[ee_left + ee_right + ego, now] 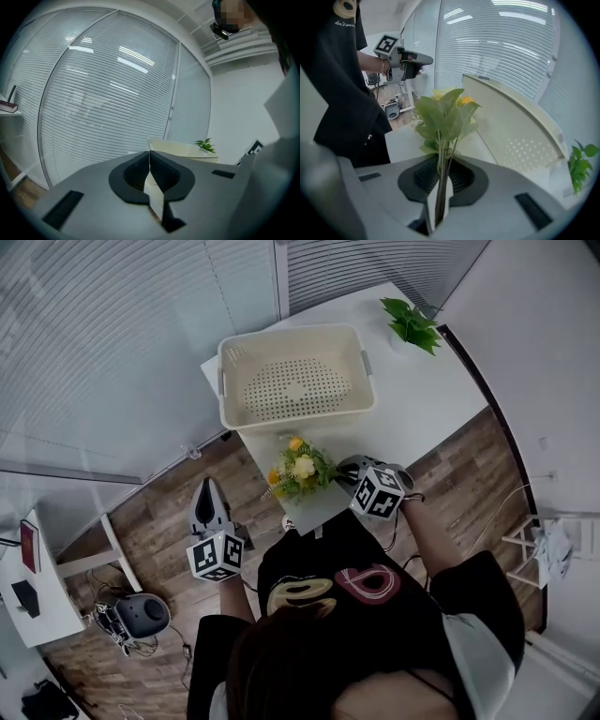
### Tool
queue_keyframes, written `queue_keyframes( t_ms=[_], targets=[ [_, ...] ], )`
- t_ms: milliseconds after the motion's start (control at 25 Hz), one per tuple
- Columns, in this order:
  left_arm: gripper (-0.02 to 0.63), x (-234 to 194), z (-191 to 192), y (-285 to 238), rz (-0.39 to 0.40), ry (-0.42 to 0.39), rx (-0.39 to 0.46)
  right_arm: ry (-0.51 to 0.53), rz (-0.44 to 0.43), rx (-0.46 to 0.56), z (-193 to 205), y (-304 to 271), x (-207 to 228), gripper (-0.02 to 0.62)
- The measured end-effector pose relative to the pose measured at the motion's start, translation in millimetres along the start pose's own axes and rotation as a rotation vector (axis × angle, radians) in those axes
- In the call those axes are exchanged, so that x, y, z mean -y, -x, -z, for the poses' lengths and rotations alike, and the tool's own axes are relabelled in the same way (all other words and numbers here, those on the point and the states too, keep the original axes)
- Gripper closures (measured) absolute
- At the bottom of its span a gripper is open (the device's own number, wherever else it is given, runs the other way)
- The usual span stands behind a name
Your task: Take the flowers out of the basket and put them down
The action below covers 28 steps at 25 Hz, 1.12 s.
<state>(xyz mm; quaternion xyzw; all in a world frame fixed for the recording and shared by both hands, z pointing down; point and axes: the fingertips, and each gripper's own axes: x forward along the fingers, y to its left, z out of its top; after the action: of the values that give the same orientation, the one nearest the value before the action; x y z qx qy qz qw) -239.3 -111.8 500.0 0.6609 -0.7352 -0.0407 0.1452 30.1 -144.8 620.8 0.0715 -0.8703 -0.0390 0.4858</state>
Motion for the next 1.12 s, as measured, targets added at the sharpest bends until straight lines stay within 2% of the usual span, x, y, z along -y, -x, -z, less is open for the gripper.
queue_keyframes(
  t_ms=[280,840,1000,1120],
  targets=[
    [0.588,3.2,4.5,-3.7,-0.019,-0.002,-0.019,0.039,-0.054,-0.031,14.6,-19.0,18.5,0.552],
    [0.588,26.4,14.9,-19.1,0.012,-0.031,-0.06,0.116,-0.112,-0.109,37.9,-37.8,32.6,0.523],
    [0.588,31.6,17.0,-20.1,0.026,-0.028,-0.064,0.109,-0.101,-0.121,36.3,-39.1,38.3,0.473],
    [0.588,34.4,17.4,-21.2,0.034,-0.027,-0.063,0.073,-0.13,-0.134,37.2,-38.3,38.0,0.436]
  ],
)
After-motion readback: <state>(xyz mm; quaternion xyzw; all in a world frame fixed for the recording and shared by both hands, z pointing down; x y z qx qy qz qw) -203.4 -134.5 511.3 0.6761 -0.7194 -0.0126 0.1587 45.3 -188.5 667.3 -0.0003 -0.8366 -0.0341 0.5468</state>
